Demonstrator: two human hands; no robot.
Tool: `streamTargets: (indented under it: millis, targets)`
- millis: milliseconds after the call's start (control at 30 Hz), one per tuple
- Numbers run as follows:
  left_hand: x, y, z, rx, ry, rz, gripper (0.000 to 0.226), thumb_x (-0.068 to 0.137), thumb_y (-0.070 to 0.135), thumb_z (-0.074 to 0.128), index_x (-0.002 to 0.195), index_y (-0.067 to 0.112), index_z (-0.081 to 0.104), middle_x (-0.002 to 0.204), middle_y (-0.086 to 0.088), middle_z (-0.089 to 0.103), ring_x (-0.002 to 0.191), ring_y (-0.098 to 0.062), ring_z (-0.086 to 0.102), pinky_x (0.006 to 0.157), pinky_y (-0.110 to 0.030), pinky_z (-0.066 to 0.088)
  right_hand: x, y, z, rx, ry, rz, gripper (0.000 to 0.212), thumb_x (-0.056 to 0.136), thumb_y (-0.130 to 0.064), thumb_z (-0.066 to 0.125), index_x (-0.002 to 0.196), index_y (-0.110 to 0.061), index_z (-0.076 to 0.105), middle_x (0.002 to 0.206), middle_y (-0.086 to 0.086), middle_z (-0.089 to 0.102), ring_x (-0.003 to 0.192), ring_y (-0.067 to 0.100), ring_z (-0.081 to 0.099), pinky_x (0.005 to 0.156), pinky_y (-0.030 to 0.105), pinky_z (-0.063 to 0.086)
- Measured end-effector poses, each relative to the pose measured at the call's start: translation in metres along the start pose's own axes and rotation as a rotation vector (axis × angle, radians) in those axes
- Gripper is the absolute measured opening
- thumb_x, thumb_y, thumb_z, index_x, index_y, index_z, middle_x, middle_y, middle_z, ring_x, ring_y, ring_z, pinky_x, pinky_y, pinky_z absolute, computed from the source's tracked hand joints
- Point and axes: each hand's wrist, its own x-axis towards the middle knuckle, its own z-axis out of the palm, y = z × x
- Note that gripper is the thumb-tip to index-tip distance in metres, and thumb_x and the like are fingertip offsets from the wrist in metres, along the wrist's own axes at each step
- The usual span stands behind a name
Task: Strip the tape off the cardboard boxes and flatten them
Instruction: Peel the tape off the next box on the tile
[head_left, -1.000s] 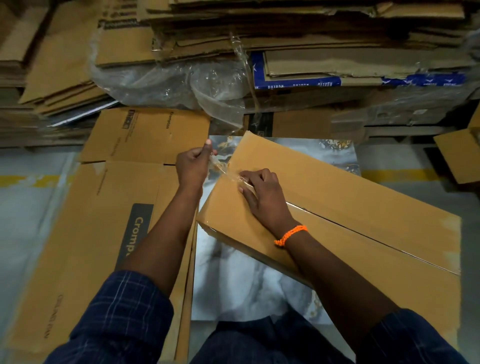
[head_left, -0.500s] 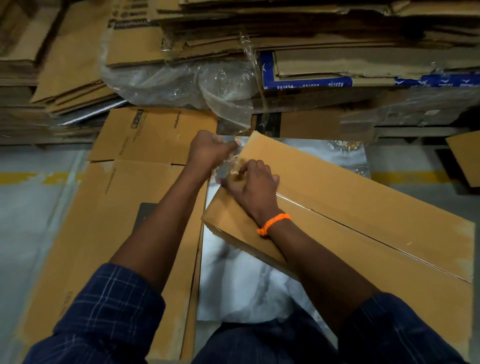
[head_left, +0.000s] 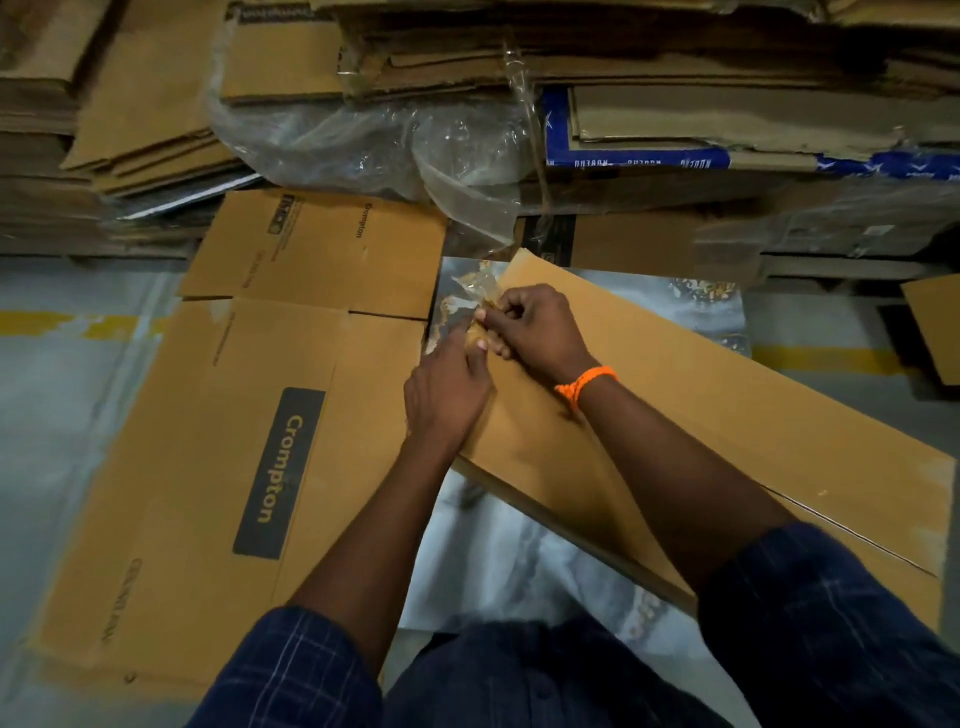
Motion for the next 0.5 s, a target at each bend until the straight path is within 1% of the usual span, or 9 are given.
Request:
streamTargets:
  millis: [67,133,167,233,300,333,400,467,500]
  targets:
    - [0.003,-0.002,-0.003,-0.055,0.02,-0.06,0.043,0.106,0.04,0.041,0.148,0.041,0.045,0.135,-0.004,0.065,0.117,-0.033,0.061,0.092,-0.041,0.048,0.009,0.002,-0.016,0.079,0.133,0.058,0.035,0.093,-0.028,0.072,0.068,-0.004,0.064,0.055,0.008,0.063,0.043,0.014,0.054,0.048,0.027,0.044]
    - [0.005,-0.002,-0.004,-0.144,0.053,-0.12,0.04,0.104,0.044,0.047,0.143,0.043,0.053,0.132,0.001,0.067,0.117,-0.029,0.063,0.092,-0.037,0.048,0.01,0.008,-0.034,0.308,0.277,0.172,0.026,0.095,-0.031,0.069,0.083,-0.008,0.068,0.064,0.007,0.06,0.049,0.011,0.051,0.048,0.028,0.045]
    - [0.007,-0.002,-0.004,-0.169,0.058,-0.145,0.039,0.102,0.047,0.048,0.14,0.042,0.057,0.132,0.002,0.067,0.118,-0.027,0.063,0.092,-0.035,0.047,0.006,0.009,-0.041,0.396,0.28,0.202,0.025,0.097,-0.032,0.067,0.09,-0.007,0.068,0.07,0.007,0.061,0.053,0.012,0.053,0.051,0.029,0.048]
    - [0.011,0.002,-0.003,-0.152,0.027,-0.193,0.041,0.102,0.051,0.047,0.139,0.037,0.059,0.133,0.0,0.067,0.12,-0.028,0.062,0.092,-0.035,0.045,-0.001,0.006,-0.047,0.475,0.198,0.203,0.027,0.101,-0.033,0.06,0.098,-0.007,0.067,0.083,0.009,0.066,0.065,0.016,0.058,0.063,0.028,0.053]
    - [0.009,0.007,-0.001,-0.063,0.019,-0.172,0.045,0.104,0.049,0.042,0.145,0.034,0.051,0.139,-0.003,0.062,0.123,-0.03,0.059,0.094,-0.038,0.044,-0.006,-0.004,-0.047,0.531,0.089,0.2,0.029,0.105,-0.035,0.052,0.098,-0.01,0.064,0.094,0.013,0.072,0.076,0.018,0.064,0.076,0.03,0.056]
    - [0.007,0.008,0.0,-0.044,0.035,-0.117,0.047,0.105,0.046,0.04,0.15,0.034,0.043,0.146,-0.003,0.055,0.128,-0.029,0.055,0.096,-0.04,0.044,-0.007,-0.008,-0.046,0.564,0.049,0.233,0.031,0.106,-0.037,0.048,0.098,-0.011,0.062,0.095,0.013,0.074,0.076,0.018,0.067,0.077,0.031,0.058]
    - [-0.001,0.009,0.005,-0.02,0.085,0.107,0.054,0.105,0.039,0.039,0.158,0.033,0.028,0.162,0.0,0.035,0.143,-0.024,0.04,0.105,-0.043,0.042,-0.009,-0.013,-0.045,0.632,0.014,0.331,0.034,0.107,-0.041,0.044,0.1,-0.011,0.06,0.079,0.009,0.072,0.064,0.018,0.067,0.067,0.033,0.058]
    - [-0.001,0.007,0.015,0.169,0.042,0.325,0.054,0.105,0.04,0.033,0.158,0.032,0.028,0.167,0.0,0.026,0.151,-0.024,0.027,0.115,-0.048,0.036,-0.01,-0.009,-0.046,0.641,0.027,0.416,0.037,0.106,-0.043,0.045,0.098,-0.011,0.063,0.058,-0.002,0.055,0.048,0.014,0.05,0.054,0.031,0.045]
    - [0.0,0.005,0.018,0.26,0.004,0.356,0.054,0.105,0.043,0.029,0.158,0.033,0.031,0.167,0.002,0.024,0.153,-0.024,0.023,0.117,-0.051,0.034,-0.011,-0.006,-0.05,0.616,0.044,0.447,0.038,0.106,-0.043,0.046,0.096,-0.012,0.064,0.053,-0.005,0.045,0.045,0.012,0.04,0.051,0.028,0.036]
